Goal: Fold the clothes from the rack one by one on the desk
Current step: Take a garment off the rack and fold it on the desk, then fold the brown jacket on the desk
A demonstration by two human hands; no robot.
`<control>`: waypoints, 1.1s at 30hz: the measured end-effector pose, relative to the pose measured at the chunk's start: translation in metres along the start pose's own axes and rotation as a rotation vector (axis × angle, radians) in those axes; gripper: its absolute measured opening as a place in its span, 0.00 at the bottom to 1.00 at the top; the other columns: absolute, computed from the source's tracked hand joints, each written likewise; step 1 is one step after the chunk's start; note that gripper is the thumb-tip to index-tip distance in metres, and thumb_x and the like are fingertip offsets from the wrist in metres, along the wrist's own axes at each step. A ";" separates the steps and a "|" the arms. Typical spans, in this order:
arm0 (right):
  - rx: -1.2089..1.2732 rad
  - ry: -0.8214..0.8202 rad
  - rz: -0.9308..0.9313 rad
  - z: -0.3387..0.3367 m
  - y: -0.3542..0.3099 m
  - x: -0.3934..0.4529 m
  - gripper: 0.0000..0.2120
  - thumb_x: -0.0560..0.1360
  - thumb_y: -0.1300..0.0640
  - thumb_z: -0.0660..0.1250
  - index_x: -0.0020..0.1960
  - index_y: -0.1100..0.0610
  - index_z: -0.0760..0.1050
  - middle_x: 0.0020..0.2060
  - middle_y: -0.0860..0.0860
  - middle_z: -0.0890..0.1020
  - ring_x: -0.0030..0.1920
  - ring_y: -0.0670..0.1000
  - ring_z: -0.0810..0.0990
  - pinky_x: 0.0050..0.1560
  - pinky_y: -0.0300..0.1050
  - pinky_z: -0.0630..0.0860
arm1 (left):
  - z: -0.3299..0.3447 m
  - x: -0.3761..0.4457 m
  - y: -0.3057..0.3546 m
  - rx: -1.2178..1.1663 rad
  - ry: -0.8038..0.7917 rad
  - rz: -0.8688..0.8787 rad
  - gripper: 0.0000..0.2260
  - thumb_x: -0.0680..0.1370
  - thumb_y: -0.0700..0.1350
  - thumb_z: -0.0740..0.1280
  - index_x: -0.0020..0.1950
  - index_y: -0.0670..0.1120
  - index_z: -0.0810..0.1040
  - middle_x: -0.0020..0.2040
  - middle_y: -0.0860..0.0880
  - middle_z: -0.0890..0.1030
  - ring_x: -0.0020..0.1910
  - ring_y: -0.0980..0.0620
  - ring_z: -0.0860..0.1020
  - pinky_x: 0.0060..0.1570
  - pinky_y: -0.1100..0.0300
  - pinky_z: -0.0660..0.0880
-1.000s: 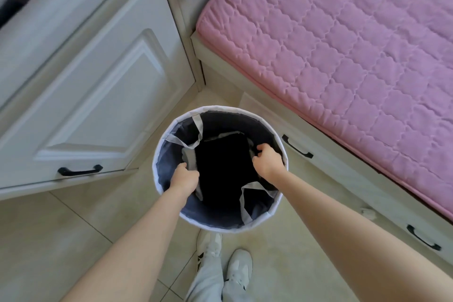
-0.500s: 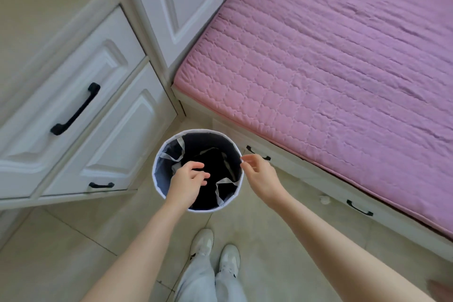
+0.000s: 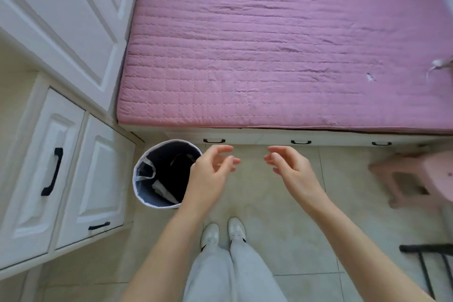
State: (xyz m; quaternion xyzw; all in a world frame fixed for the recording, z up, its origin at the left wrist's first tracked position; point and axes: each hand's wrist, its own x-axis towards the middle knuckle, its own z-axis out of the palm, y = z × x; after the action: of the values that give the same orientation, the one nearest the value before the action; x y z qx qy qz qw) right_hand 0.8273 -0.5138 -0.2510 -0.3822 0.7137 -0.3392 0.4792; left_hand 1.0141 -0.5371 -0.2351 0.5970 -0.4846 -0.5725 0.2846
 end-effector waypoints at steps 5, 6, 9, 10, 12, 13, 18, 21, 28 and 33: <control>0.189 0.269 0.109 -0.055 0.015 -0.064 0.06 0.81 0.59 0.61 0.53 0.54 0.76 0.47 0.51 0.83 0.52 0.50 0.82 0.56 0.48 0.77 | 0.048 -0.018 0.043 0.117 -0.258 0.137 0.06 0.80 0.40 0.65 0.55 0.47 0.78 0.43 0.52 0.86 0.41 0.54 0.83 0.43 0.68 0.75; 0.209 0.340 0.124 -0.069 0.021 -0.082 0.07 0.81 0.59 0.60 0.54 0.55 0.76 0.47 0.51 0.83 0.52 0.49 0.82 0.56 0.48 0.78 | 0.064 -0.025 0.051 0.145 -0.320 0.162 0.06 0.79 0.40 0.65 0.54 0.47 0.78 0.43 0.52 0.85 0.40 0.55 0.83 0.41 0.69 0.75; 0.245 0.534 0.153 -0.102 0.039 -0.132 0.07 0.81 0.59 0.60 0.56 0.56 0.75 0.47 0.51 0.83 0.51 0.48 0.81 0.59 0.50 0.77 | 0.105 -0.046 0.062 0.252 -0.466 0.217 0.06 0.79 0.40 0.65 0.53 0.50 0.77 0.41 0.53 0.85 0.38 0.56 0.83 0.37 0.72 0.72; 0.253 0.600 0.161 -0.115 0.044 -0.151 0.07 0.81 0.59 0.60 0.56 0.57 0.75 0.47 0.51 0.83 0.51 0.47 0.81 0.60 0.50 0.76 | 0.121 -0.055 0.066 0.294 -0.519 0.232 0.06 0.79 0.41 0.65 0.53 0.50 0.77 0.41 0.54 0.85 0.38 0.57 0.83 0.36 0.72 0.71; 0.246 0.706 0.180 -0.136 0.057 -0.185 0.07 0.80 0.59 0.61 0.57 0.57 0.75 0.48 0.51 0.83 0.51 0.45 0.81 0.61 0.51 0.76 | 0.148 -0.072 0.069 0.369 -0.613 0.271 0.05 0.80 0.43 0.64 0.53 0.52 0.77 0.41 0.54 0.85 0.39 0.58 0.82 0.34 0.71 0.71; 0.248 0.759 0.197 -0.146 0.064 -0.202 0.07 0.80 0.58 0.61 0.57 0.56 0.75 0.48 0.50 0.83 0.51 0.44 0.81 0.61 0.52 0.75 | 0.162 -0.082 0.071 0.403 -0.660 0.291 0.05 0.80 0.43 0.63 0.53 0.52 0.77 0.41 0.55 0.85 0.40 0.58 0.82 0.33 0.70 0.72; 0.297 0.980 0.277 -0.202 0.100 -0.290 0.06 0.80 0.57 0.61 0.55 0.52 0.75 0.49 0.48 0.82 0.53 0.44 0.80 0.62 0.53 0.75 | 0.242 -0.141 0.071 0.531 -0.879 0.365 0.05 0.80 0.46 0.63 0.54 0.53 0.77 0.41 0.55 0.84 0.40 0.58 0.81 0.31 0.70 0.72; 0.306 1.087 0.299 -0.242 0.124 -0.339 0.08 0.80 0.56 0.61 0.57 0.54 0.75 0.48 0.48 0.82 0.53 0.44 0.80 0.62 0.54 0.75 | 0.296 -0.186 0.069 0.554 -0.988 0.388 0.05 0.80 0.47 0.63 0.53 0.54 0.77 0.41 0.56 0.84 0.40 0.58 0.81 0.31 0.71 0.70; 0.293 1.225 0.264 -0.362 0.171 -0.427 0.09 0.80 0.55 0.60 0.57 0.55 0.76 0.47 0.48 0.83 0.53 0.46 0.80 0.63 0.55 0.74 | 0.422 -0.287 0.060 0.564 -1.097 0.438 0.04 0.80 0.49 0.63 0.52 0.55 0.76 0.45 0.56 0.84 0.40 0.62 0.81 0.32 0.71 0.69; 0.217 1.281 0.222 -0.466 0.181 -0.478 0.07 0.80 0.54 0.60 0.53 0.51 0.76 0.46 0.46 0.82 0.52 0.46 0.80 0.62 0.54 0.75 | 0.514 -0.349 0.064 0.575 -1.169 0.525 0.03 0.81 0.50 0.62 0.51 0.57 0.75 0.49 0.55 0.83 0.44 0.59 0.81 0.42 0.65 0.76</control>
State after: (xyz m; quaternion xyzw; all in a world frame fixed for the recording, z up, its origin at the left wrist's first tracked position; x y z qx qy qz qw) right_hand 0.4673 0.0435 -0.0569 0.0216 0.8545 -0.5183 0.0276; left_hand 0.5481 -0.1343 -0.1296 0.1064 -0.8183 -0.5613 -0.0628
